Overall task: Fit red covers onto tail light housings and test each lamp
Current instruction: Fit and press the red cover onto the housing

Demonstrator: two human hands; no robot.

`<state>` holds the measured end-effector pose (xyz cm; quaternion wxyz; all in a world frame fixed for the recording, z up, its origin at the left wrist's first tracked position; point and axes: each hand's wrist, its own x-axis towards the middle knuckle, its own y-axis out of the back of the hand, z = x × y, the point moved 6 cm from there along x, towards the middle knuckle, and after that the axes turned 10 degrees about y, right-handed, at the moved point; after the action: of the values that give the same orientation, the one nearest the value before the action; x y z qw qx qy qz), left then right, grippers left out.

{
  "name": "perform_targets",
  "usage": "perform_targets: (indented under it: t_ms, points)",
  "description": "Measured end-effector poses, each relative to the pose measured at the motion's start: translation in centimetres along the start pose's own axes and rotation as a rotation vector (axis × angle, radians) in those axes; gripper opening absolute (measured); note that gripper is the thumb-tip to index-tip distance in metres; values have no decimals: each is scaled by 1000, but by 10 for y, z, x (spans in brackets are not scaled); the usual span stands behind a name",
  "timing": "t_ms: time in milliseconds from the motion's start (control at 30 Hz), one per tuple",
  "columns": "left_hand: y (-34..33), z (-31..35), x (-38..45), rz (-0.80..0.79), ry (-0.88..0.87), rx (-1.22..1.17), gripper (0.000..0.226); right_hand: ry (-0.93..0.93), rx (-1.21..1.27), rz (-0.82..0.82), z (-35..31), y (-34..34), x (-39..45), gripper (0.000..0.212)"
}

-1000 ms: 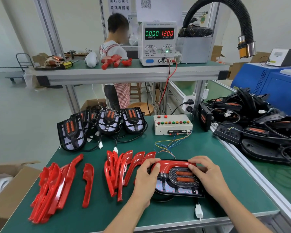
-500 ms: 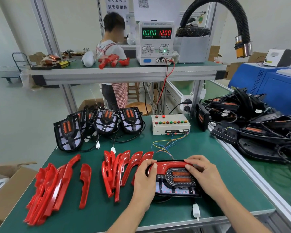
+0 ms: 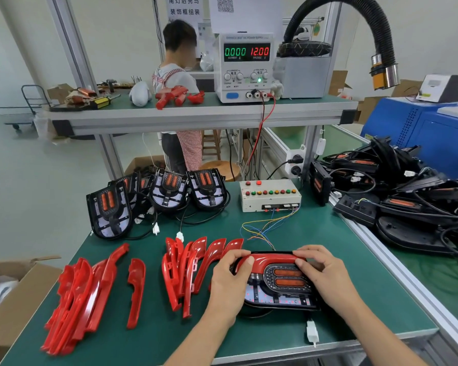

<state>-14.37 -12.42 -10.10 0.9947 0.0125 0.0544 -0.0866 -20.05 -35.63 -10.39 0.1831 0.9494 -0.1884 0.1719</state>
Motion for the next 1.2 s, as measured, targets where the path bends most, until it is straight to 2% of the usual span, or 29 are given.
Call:
perform_targets:
  t_ms: [333,500,600,700,833,900,1000,1200]
  points:
    - [0,-2,0,9,0,-4,18,-43,-25,60,-8,0,3,24]
    - [-2,-2,-1,16,46,-13,32,-232,222,153,13,-3,-1,6]
    - [0,-3,1,20,72,-2,34,-338,405,188,21,-11,-6,7]
    - [0,-6,2,-6,149,-49,38,-349,510,223,19,-14,-5,14]
    - [-5,-9,3,-112,312,-182,30,-381,659,239,15,-17,-3,21]
    - [-8,-11,1,-140,369,-237,33,-405,698,231,13,-19,-4,17]
    - [-11,-14,0,-124,384,-295,38,-428,755,232,12,-23,-5,13]
    - [-13,-16,2,-158,476,-424,24,-444,803,182,4,-26,-3,15]
